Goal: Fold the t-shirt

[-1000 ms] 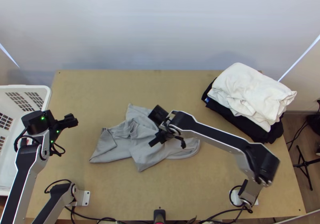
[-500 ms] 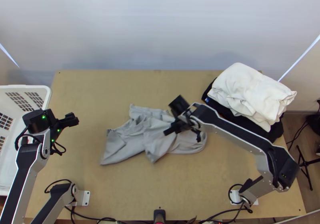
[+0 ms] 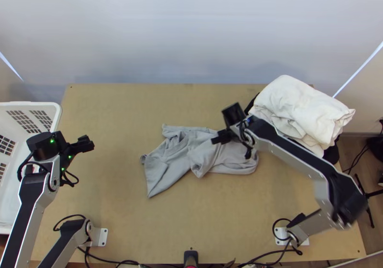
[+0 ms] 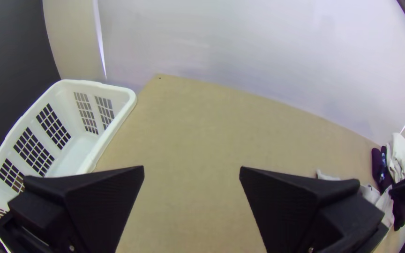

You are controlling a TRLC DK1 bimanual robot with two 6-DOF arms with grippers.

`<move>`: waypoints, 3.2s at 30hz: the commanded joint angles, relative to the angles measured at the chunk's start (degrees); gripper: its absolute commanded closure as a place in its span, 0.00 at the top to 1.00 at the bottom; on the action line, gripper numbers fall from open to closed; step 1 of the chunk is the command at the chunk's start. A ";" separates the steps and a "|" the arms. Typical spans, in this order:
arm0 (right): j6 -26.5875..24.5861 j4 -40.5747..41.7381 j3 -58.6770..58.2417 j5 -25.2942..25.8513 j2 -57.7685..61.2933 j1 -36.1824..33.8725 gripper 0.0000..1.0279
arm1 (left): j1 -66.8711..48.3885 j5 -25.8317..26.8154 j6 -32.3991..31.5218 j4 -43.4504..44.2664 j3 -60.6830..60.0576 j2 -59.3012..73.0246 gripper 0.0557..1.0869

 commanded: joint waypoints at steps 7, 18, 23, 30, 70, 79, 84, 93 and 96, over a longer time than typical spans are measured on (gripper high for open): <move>-11.68 -4.85 4.90 14.24 -5.86 26.42 0.70 | -0.09 -0.01 -0.16 -0.40 1.04 -0.26 0.96; 10.55 -26.04 18.08 -0.79 9.26 30.82 0.70 | 0.26 -0.10 1.77 -2.59 2.62 1.59 0.96; 11.61 -28.41 17.90 -0.87 15.50 30.03 0.70 | 0.44 -0.28 2.30 -3.65 4.99 3.35 0.96; 10.20 -22.52 18.26 -0.79 16.81 30.55 0.70 | 0.26 -0.98 2.74 -5.06 7.54 4.14 0.96; 2.91 -12.76 16.41 17.14 20.15 25.28 0.67 | -0.18 -1.42 2.39 -7.78 7.54 2.20 0.96; 2.55 -12.24 16.76 18.02 20.24 24.93 0.67 | -0.53 -1.42 2.12 -7.78 7.10 1.94 0.96; 2.38 -12.15 17.20 18.29 20.24 24.58 0.67 | -0.71 -1.42 1.95 -7.78 7.01 1.76 0.96; 1.24 -10.92 17.38 18.90 20.33 23.70 0.51 | -1.15 -1.42 1.77 -7.78 6.84 1.68 0.96; 1.15 -10.22 16.85 19.52 20.33 23.61 0.47 | -1.41 -1.42 1.68 -7.69 6.84 1.68 0.96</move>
